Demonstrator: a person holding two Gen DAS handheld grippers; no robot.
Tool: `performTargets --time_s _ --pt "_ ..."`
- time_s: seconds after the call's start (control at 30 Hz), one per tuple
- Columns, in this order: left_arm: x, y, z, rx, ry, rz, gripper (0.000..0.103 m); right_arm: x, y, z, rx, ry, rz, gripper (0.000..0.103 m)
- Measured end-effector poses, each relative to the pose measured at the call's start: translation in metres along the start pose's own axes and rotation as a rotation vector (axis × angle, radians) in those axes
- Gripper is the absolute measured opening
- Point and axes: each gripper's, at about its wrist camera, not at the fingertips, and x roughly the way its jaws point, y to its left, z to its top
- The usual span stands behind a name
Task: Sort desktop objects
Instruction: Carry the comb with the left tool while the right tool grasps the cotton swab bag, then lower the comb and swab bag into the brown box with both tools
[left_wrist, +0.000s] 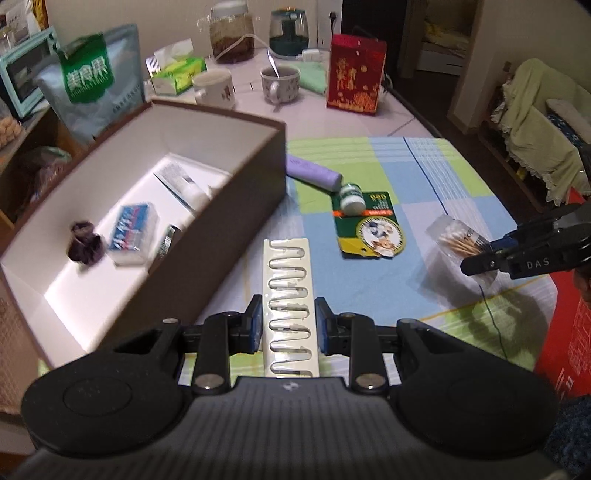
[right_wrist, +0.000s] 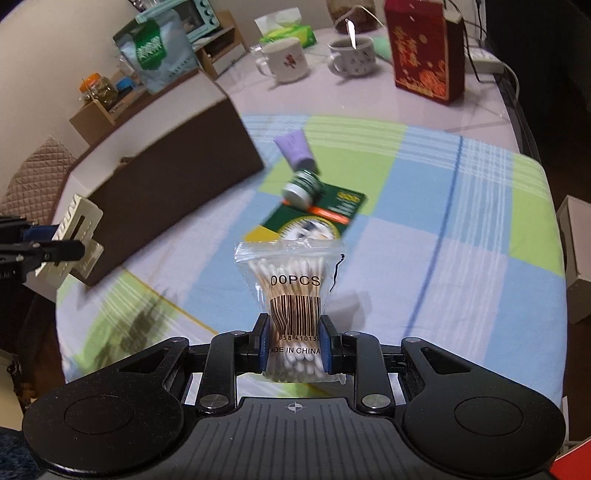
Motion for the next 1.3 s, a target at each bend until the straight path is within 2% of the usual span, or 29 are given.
performTargets --time_s 0.2,0.33,0.63,0.83,1.03,1.3 --pt "-0.030 0.059 0.006 0.063 -0.043 -0.007 0.024 -0.001 0.052 0.014 0.002 -0.050 0.011 0.026" --pt "-0.039 0.103 0.010 0.115 -0.053 0.019 0.024 0.006 0.090 0.028 -0.012 -0.080 0.026 0.026" --pt "-0.031 0.189 0.029 0.230 -0.064 0.044 0.024 0.019 0.172 0.076 -0.108 -0.165 0.036 0.026" --pt "-0.017 0.216 0.045 0.288 -0.069 0.020 0.024 0.030 0.220 0.115 -0.191 -0.211 0.043 0.026" --pt "-0.005 0.231 0.051 0.311 -0.068 -0.024 0.024 0.067 0.250 0.150 -0.219 -0.162 0.045 0.026" --pt "0.015 0.245 0.052 0.344 -0.034 -0.048 0.024 0.121 0.269 0.167 -0.250 -0.049 0.042 0.026"
